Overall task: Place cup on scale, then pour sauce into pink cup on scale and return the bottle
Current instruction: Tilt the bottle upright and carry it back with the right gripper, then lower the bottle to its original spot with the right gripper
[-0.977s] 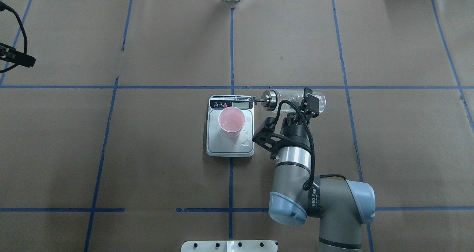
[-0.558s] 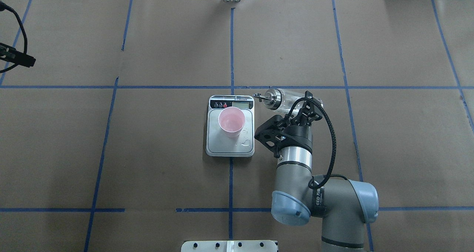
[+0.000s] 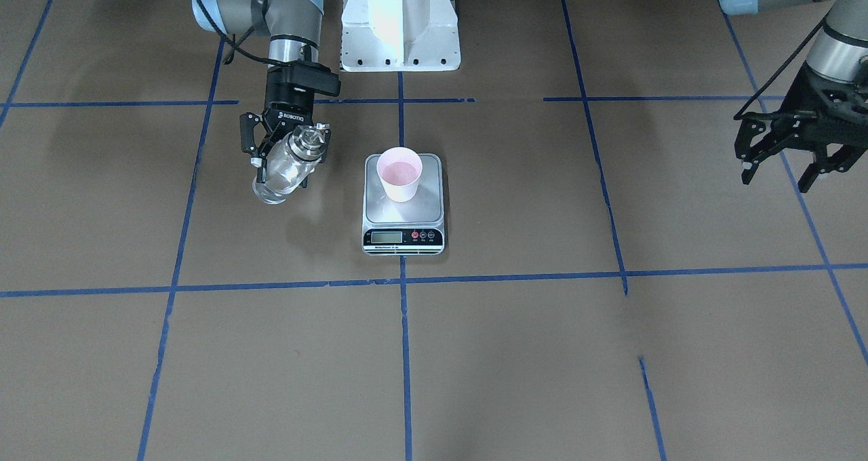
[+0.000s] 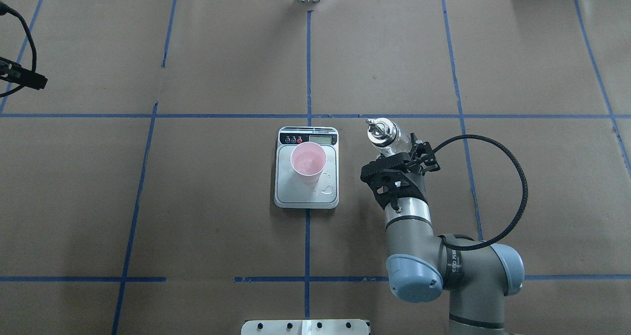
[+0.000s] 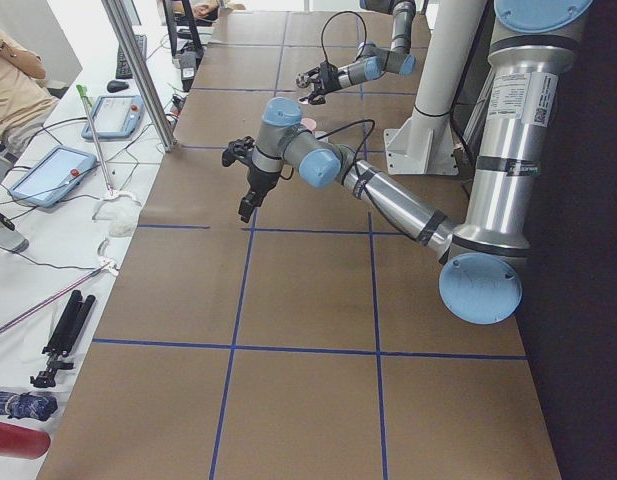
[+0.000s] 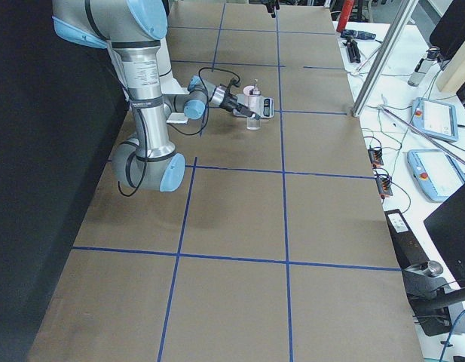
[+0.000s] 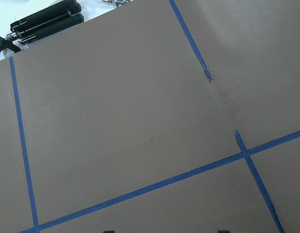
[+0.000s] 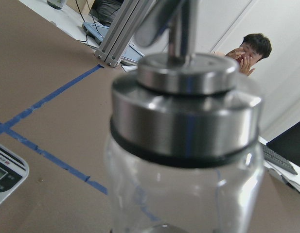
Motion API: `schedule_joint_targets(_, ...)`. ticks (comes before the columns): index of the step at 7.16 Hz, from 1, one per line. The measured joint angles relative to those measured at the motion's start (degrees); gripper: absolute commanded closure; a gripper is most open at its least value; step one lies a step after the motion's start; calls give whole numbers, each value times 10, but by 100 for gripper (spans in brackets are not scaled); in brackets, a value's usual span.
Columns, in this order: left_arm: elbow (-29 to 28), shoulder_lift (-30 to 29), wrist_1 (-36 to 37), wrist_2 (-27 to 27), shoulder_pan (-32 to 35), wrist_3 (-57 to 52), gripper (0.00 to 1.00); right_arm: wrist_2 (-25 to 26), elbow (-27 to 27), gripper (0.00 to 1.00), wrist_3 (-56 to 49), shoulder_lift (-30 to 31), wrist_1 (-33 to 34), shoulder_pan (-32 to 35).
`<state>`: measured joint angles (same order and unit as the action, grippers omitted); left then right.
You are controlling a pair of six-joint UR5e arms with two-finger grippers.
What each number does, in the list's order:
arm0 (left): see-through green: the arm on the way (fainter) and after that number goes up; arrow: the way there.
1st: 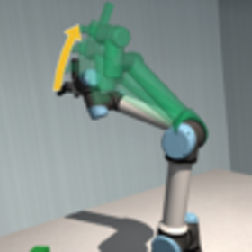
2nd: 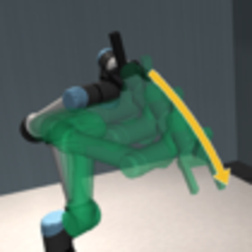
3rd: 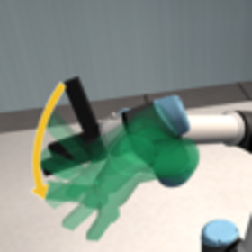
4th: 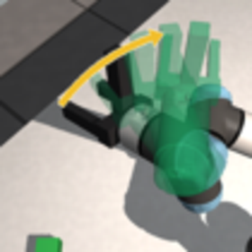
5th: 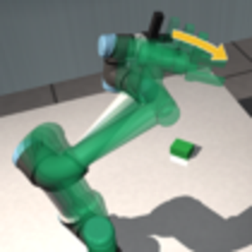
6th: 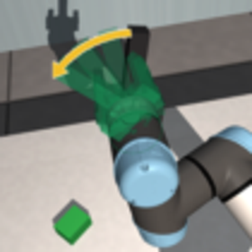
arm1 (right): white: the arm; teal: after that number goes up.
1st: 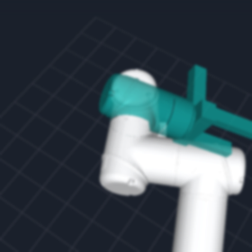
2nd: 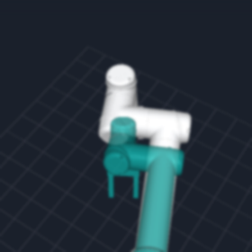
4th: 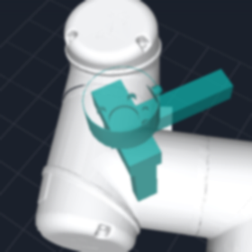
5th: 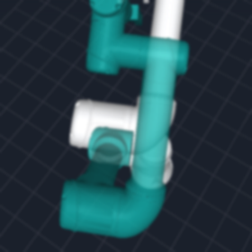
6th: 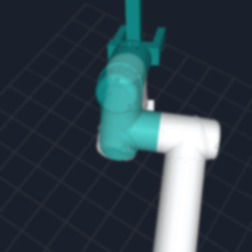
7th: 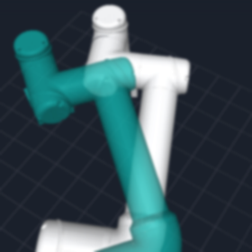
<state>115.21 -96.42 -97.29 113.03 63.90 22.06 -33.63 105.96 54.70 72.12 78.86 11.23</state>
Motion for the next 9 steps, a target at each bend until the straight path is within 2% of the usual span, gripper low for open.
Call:
schedule_joint_targets(3, -2, 0, 0, -1, 0, -1, 23, -13, 3, 100, 125, 59, -53, 2)
schedule_joint_targets(4, 0, 0, 0, -1, 0, -1, 23, -13, 3, 100, 178, 93, -116, 2)
schedule_joint_targets(5, 2, 0, 0, -1, 0, 0, 23, -13, 2, 100, 203, 135, -201, 2)
schedule_joint_targets(6, 4, 0, -1, -2, 0, 0, 23, -13, -1, 100, 212, 168, -258, 2)
schedule_joint_targets(9, 18, 0, 1, -2, 1, 1, 23, -9, -31, 100, 224, 196, -297, 6)
